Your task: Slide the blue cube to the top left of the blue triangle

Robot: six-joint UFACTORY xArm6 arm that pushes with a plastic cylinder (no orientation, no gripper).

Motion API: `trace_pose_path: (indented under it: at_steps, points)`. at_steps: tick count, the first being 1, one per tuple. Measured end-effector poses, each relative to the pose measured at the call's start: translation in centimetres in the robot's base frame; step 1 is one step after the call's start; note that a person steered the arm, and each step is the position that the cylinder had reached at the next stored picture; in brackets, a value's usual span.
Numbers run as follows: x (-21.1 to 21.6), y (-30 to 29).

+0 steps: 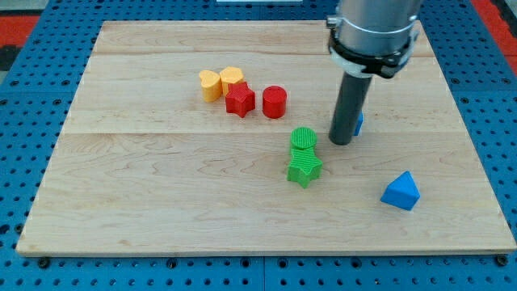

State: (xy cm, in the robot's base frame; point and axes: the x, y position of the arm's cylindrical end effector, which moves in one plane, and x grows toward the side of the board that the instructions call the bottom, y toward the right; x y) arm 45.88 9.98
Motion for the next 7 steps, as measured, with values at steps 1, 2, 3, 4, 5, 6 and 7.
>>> trace_pose_path:
  at_steps: [1,2,3,4,5,6,7]
  points:
    - [-1.4,-4.5]
    - [-4.2,-3.1]
    - [-4.4,2.8]
    - [-8.2,2.5]
    - [-6.1,4.2]
    - [-3.2,4.0]
    - [-4.3,3.3]
